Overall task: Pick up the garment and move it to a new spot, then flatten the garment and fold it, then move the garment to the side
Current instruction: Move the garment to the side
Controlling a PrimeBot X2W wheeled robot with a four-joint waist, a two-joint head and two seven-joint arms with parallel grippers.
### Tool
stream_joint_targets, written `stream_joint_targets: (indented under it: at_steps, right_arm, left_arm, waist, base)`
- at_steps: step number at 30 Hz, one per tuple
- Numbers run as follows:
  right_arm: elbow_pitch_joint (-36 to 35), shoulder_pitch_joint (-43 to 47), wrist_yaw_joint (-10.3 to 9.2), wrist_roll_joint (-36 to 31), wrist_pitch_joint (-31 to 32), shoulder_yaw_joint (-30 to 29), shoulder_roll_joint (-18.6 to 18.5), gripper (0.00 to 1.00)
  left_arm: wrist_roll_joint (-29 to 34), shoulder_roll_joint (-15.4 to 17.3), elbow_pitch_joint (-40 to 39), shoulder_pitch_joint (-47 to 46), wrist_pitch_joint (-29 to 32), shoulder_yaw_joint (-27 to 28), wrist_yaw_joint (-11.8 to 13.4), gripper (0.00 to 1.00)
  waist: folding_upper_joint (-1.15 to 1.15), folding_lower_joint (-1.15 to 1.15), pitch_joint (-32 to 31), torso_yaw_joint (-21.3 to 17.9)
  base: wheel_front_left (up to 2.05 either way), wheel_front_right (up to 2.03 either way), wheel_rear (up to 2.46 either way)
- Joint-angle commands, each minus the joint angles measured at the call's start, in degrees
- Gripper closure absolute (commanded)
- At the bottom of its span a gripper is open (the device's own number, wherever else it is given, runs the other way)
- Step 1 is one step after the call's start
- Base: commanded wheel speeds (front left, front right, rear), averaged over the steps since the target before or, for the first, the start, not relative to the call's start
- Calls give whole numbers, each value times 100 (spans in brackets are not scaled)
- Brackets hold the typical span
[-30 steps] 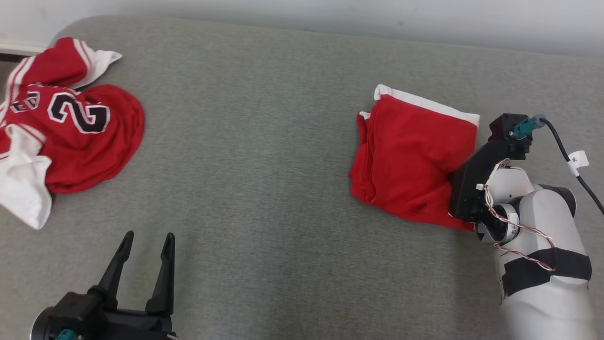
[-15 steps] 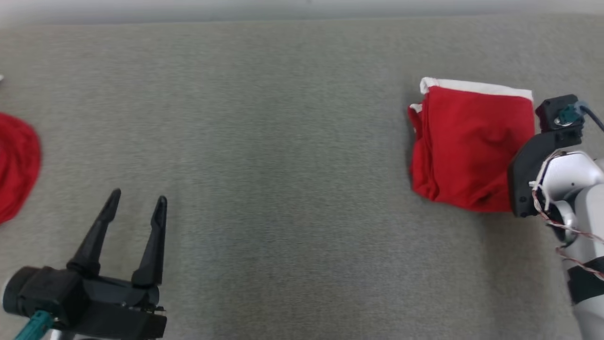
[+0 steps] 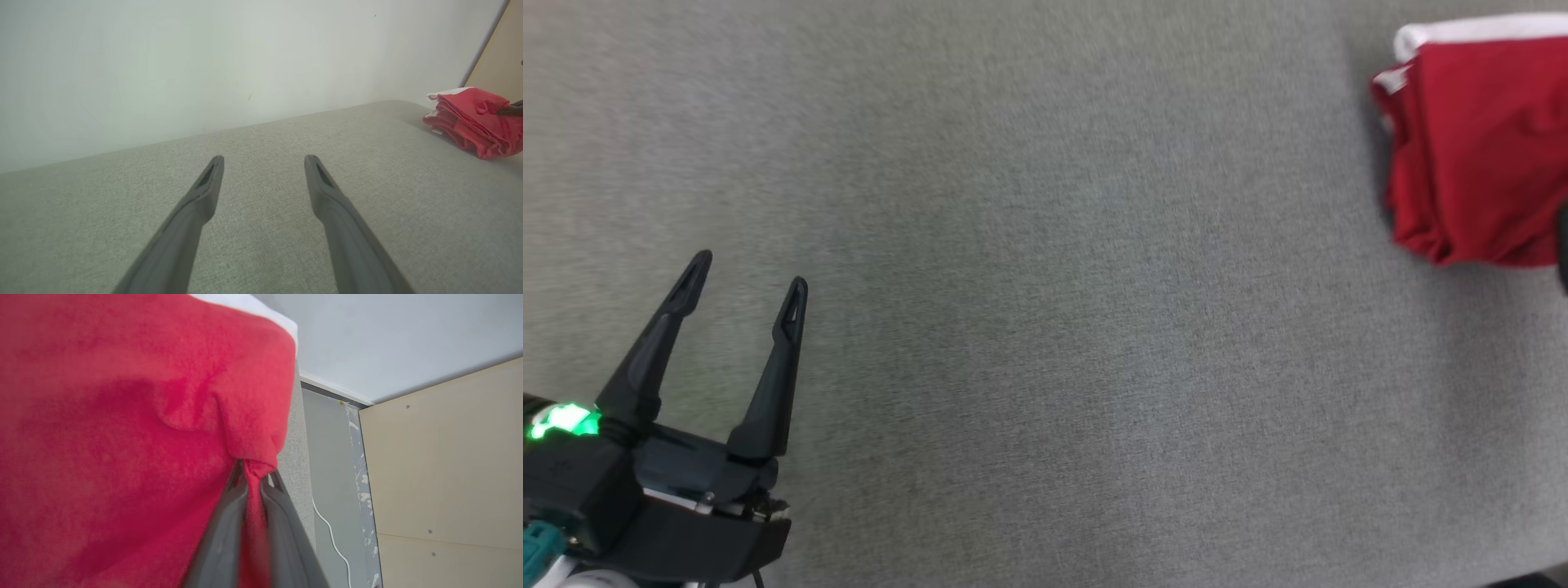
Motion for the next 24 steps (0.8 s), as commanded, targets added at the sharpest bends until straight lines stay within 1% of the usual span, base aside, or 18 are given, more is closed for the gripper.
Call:
stream_joint_targets:
  at_steps: [1,3,7,8,9,14,17,20,24]
  right_arm:
    - [44,-112,-12,-30,-103,-57,-29,100]
    - [192,-191,-12,-113,-375,-169,-72,100]
    - [417,-310,-12,-256,-859,-363,-6,100]
    - [461,-332,-12,-308,-963,-373,4,96]
    - [503,-367,-12,-387,-1254,-440,26,0]
    - [629,-412,-12,-683,-1904,-620,128,0]
    - [708,-420,-12,-811,-2122,-675,255,0]
    - [711,-290,-12,-786,-2441,-701,347,0]
    - [531,57,-12,-560,-2725,-688,615,0]
  left_arm:
    - [31,35,-48,-108,29,7,23,0]
    - [44,88,-130,-102,103,23,38,0]
    - [21,140,-208,-85,188,71,65,0]
    - [12,144,-222,-82,191,75,65,0]
    - [1,147,-222,-96,209,63,60,0]
    - [-12,95,-130,-178,174,-22,40,0]
    - [-11,55,-27,-155,83,-59,51,0]
    - [-25,-19,162,-76,-48,-95,68,0]
    - [-40,-158,546,123,-256,-180,107,0]
  waist:
    - [-1,-1,318,-232]
    - [-1,-1,395,-236]
    - [-1,-1,472,-229]
    - [-1,-1,480,-226]
    - [-1,-1,482,-205]
    - [-1,-1,398,-104]
    - [-1,-1,234,-24]
    - [-1,-1,-27,90]
    - [-1,-1,-505,245]
  base:
    - [0,0,0]
    - [0,0,0]
    - [0,0,0]
    - [0,0,0]
    - [0,0,0]
    - [0,0,0]
    - [0,0,0]
    - [0,0,0]
    - [0,0,0]
